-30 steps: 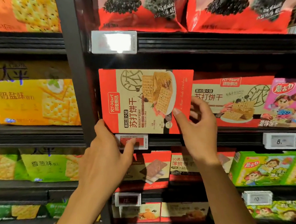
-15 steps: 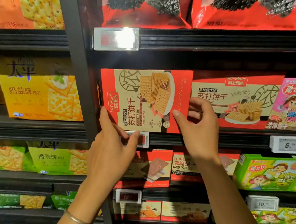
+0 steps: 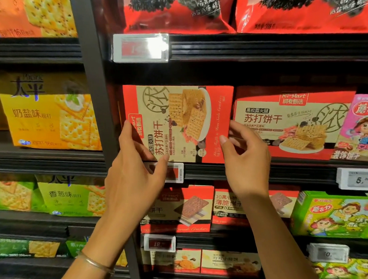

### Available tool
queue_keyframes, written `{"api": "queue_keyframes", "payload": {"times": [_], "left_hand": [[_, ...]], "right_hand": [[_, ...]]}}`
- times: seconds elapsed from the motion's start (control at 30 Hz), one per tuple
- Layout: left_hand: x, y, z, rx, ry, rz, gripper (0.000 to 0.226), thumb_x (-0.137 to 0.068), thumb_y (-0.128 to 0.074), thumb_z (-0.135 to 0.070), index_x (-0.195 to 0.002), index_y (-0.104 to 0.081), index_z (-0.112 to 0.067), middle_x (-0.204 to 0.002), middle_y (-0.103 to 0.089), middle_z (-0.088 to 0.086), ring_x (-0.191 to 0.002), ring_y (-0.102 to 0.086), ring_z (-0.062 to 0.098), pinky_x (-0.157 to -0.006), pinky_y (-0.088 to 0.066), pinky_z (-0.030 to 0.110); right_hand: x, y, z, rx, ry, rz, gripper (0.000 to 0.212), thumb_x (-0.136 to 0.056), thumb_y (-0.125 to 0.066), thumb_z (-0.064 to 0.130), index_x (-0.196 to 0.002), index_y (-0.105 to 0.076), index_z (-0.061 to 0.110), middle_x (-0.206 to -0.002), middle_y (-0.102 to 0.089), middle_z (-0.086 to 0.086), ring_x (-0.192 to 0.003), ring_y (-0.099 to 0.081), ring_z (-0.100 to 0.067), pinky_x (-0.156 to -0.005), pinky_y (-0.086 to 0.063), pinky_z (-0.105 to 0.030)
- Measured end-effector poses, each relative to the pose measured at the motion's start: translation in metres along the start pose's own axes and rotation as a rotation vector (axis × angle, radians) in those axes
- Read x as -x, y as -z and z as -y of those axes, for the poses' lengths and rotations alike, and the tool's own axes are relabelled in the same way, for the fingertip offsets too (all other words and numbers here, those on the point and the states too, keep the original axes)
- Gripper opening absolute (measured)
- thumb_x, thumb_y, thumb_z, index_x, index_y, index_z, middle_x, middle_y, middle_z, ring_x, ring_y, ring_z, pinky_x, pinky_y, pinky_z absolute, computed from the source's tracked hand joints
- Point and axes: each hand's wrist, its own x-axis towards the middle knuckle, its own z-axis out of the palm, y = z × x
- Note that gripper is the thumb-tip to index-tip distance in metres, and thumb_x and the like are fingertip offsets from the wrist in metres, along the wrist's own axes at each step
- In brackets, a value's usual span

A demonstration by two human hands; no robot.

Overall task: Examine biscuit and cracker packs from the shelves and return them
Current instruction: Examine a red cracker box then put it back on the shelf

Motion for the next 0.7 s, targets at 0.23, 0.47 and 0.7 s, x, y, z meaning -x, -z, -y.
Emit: {"api": "queue_keyframes", "payload": {"times": [0.23,0.47,0.7], "left_hand": [[-0.001,-0.016,-0.019,-0.177,-0.188,-0.059,0.082,-0.081,-0.080,-0.037,-0.152,-0.045,-0.017,-0.130,-0.047,0.012,-0.118,-0.047,0.032,-0.084,-0.048,0.045],[-0.004,-0.036,-0.039,-0.180,-0.250,-0.046,0.090,-0.082,-0.083,-0.039,-0.158,-0.040,-0.015,-0.165,-0.018,0.026,-0.156,-0.012,0.046,-0.125,-0.018,0.059],[-0.009,-0.049,-0.040,-0.188,-0.270,-0.046,0.096,-0.080,-0.088,-0.032,-0.158,-0.037,-0.011,-0.164,-0.015,0.031,-0.155,-0.012,0.051,-0.122,-0.019,0.066]], "right_hand": [[-0.003,0.001,-0.001,0.044,0.010,0.066,0.035,-0.100,-0.067,0.014,-0.131,-0.065,0.030,-0.123,-0.067,0.017,-0.106,-0.064,0.009,-0.077,-0.049,-0.002],[-0.015,0.044,-0.002,0.177,0.192,-0.255,0.033,-0.094,-0.071,0.010,-0.120,-0.067,0.029,-0.119,-0.053,0.011,-0.111,-0.058,-0.009,-0.095,-0.050,-0.020],[-0.033,0.100,-0.019,0.277,0.066,-0.491,0.048,-0.088,-0.076,0.013,-0.130,-0.056,0.022,-0.142,-0.040,-0.006,-0.130,-0.038,-0.014,-0.110,-0.032,-0.013]]}}
